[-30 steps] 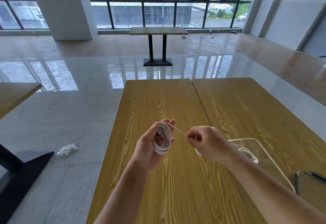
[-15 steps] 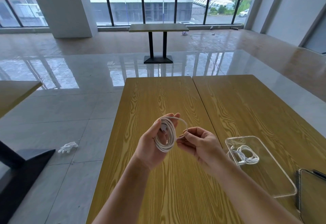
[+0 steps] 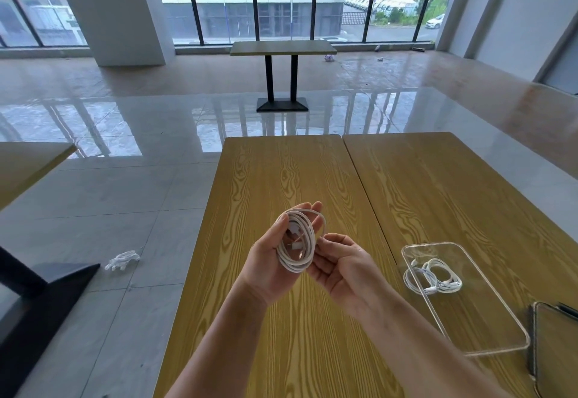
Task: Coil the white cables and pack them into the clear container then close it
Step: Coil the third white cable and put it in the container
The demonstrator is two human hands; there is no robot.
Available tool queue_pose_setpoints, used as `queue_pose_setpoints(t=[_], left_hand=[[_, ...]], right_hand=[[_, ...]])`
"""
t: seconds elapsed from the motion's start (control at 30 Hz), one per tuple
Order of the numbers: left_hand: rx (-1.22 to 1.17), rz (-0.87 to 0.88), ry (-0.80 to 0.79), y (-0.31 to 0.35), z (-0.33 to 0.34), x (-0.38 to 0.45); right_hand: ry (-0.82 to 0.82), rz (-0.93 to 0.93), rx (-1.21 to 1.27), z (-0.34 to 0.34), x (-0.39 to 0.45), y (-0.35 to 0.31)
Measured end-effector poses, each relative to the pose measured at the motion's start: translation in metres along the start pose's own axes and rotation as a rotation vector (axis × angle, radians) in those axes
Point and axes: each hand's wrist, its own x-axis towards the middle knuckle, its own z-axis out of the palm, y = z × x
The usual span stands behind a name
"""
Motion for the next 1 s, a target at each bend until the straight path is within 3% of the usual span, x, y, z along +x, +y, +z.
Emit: queue_pose_setpoints(t=[0.23, 0.7, 0.77, 0.83, 0.9, 1.0], left_hand=[[0.039, -0.016, 0.007, -0.002, -0.003, 0.003], [0.223, 0.033, 0.139, -0.003, -0.006, 0.006], [0.225, 0.045, 0.181, -0.004, -0.007, 0.008], [0.223, 0.065, 0.228, -0.006, -0.008, 0.011], [0.219, 0.064, 0.251, -0.008, -0.008, 0.012], [0.182, 0.05, 0.244, -0.011, -0.007, 0.012]], right_hand=[[0.002, 0.072, -0.032, 0.007, 0.001, 0.003], [0.037, 0.041, -0.444, 0.004, -0.006, 0.001], [0.102, -0.065, -0.581, 0.001, -0.007, 0.001], [0.172, -0.305, -0.806, -0.004, -0.008, 0.001], [0.104, -0.537, -0.966, -0.005, -0.011, 0.0], [-0.054, -0.693, -1.207, 0.0, -0.012, 0.001]])
